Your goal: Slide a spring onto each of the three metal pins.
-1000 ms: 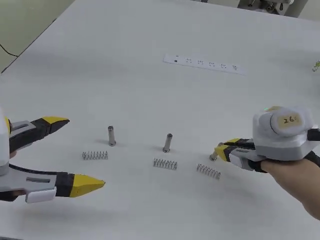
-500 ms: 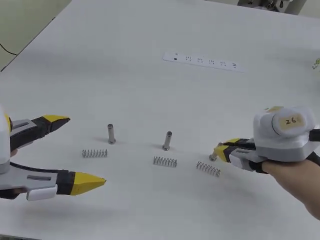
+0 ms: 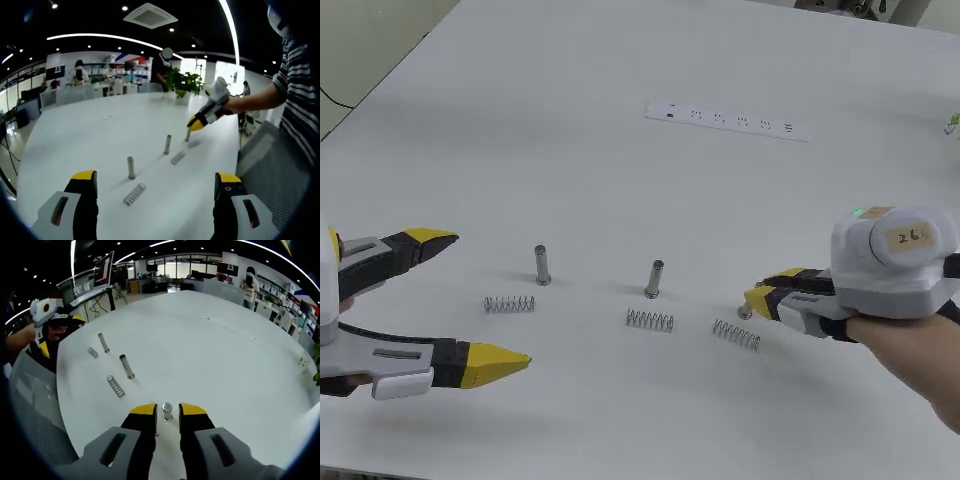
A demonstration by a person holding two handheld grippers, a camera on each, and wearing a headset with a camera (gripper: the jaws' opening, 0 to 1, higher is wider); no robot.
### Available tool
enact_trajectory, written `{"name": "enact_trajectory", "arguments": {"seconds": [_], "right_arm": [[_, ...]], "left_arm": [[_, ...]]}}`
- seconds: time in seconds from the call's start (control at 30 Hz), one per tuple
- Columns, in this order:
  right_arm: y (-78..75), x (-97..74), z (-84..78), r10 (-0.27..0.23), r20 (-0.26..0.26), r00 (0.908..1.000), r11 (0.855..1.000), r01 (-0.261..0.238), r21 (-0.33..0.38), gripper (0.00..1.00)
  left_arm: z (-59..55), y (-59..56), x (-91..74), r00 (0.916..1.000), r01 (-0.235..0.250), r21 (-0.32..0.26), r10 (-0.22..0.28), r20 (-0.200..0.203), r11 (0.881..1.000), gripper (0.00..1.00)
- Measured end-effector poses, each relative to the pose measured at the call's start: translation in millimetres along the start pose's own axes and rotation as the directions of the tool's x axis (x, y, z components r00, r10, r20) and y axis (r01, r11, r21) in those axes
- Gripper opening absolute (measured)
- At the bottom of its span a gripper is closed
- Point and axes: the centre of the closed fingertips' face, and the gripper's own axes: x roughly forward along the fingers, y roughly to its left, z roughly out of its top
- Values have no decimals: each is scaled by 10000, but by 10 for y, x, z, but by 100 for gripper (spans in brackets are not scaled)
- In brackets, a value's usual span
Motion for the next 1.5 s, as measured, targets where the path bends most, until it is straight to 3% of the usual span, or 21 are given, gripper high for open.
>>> {"name": "enact_trajectory", "arguments": {"seconds": [1.07, 1.33, 1.5], "right_arm": [[61, -119, 65, 160, 499, 9986, 9997, -170, 198, 25], [53, -205, 59, 205, 494, 9986, 9998, -203, -50, 25], [74, -241, -12, 389, 150, 9991, 9963, -376, -772, 24]], "left_arm": [[7, 1, 12, 10000, 22, 29, -22, 12, 10000, 95], [-2, 0, -2, 10000, 2, 19, -2, -4, 10000, 95], [-7, 4, -14, 10000, -16, -8, 16, -23, 10000, 95]]}}
